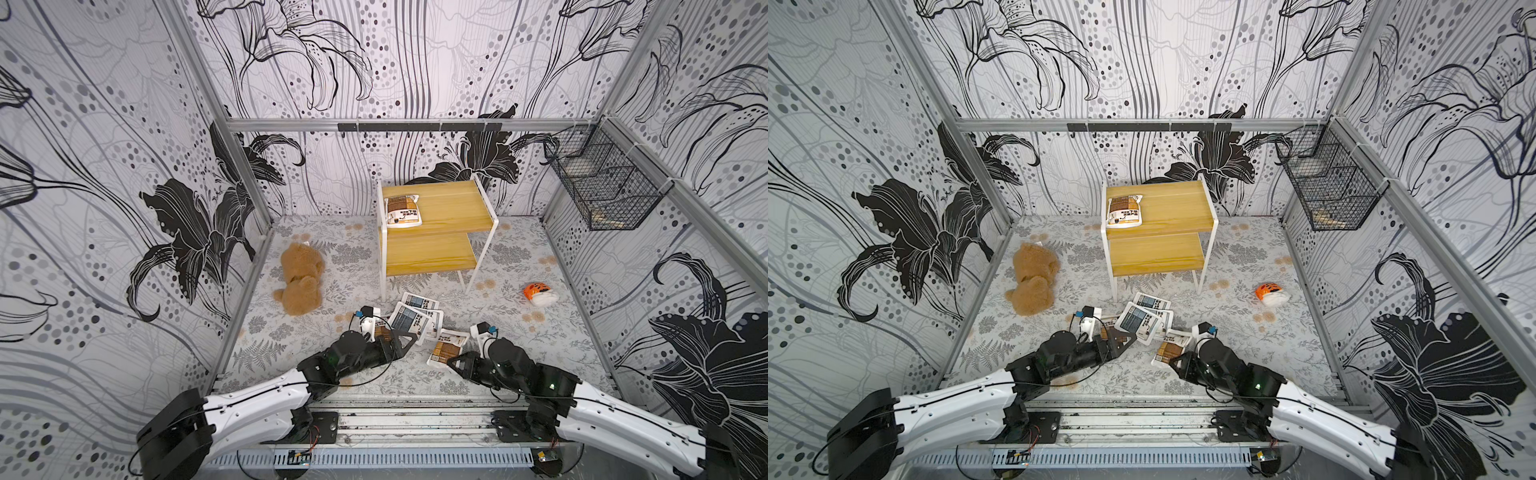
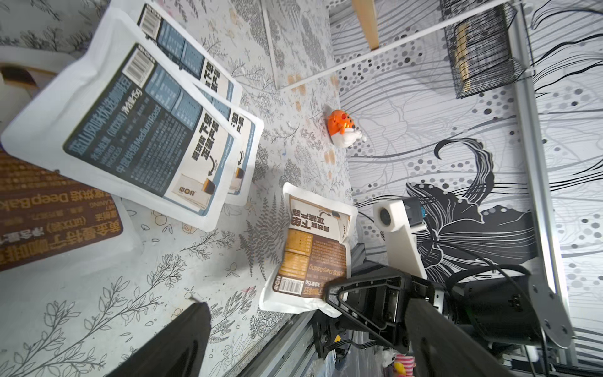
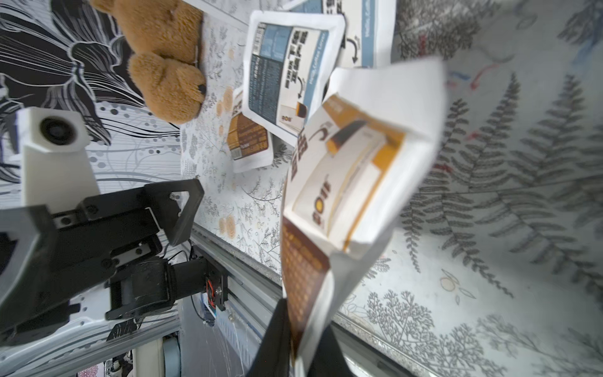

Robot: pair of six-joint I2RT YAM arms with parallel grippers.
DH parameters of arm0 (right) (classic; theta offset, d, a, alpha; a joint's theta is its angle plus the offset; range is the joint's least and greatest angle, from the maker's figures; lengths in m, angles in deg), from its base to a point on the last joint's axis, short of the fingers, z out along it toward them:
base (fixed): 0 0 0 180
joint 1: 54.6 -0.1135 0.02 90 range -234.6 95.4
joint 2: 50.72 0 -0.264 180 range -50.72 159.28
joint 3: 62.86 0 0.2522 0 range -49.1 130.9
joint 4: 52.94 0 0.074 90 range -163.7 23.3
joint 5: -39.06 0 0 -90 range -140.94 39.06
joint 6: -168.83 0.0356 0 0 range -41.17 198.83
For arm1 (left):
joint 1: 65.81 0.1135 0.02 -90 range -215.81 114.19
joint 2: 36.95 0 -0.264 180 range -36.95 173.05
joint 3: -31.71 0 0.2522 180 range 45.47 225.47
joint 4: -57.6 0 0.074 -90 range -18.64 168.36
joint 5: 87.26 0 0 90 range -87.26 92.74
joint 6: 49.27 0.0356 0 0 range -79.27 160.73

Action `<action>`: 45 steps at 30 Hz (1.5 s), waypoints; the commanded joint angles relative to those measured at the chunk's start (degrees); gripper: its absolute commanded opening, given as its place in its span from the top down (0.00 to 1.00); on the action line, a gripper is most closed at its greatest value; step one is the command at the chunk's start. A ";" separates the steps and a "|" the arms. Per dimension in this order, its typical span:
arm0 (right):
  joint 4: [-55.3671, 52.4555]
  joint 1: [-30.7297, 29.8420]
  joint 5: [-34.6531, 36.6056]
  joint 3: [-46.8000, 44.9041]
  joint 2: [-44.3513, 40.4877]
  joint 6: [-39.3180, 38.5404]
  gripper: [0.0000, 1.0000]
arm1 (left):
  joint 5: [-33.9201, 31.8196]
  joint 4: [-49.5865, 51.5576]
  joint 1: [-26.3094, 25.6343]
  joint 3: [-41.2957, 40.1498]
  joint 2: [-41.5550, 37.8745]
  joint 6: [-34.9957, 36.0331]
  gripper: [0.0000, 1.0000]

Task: Place the bagged coffee beans on the shelf by color
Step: Pick up the bagged coffee beans at the center of the board.

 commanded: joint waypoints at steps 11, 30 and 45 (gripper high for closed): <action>-3.44 -0.31 -11.09 25.55 13.20 -30.49 0.87 | 13.71 -1.14 6.95 6.61 -8.74 2.40 0.02; -4.18 -0.16 -20.39 37.63 24.57 -37.49 0.88 | 22.64 4.75 11.30 18.83 -2.75 10.74 0.13; -16.44 5.79 -28.16 48.15 32.94 -46.27 0.90 | 32.08 44.51 17.03 43.18 11.12 48.48 0.22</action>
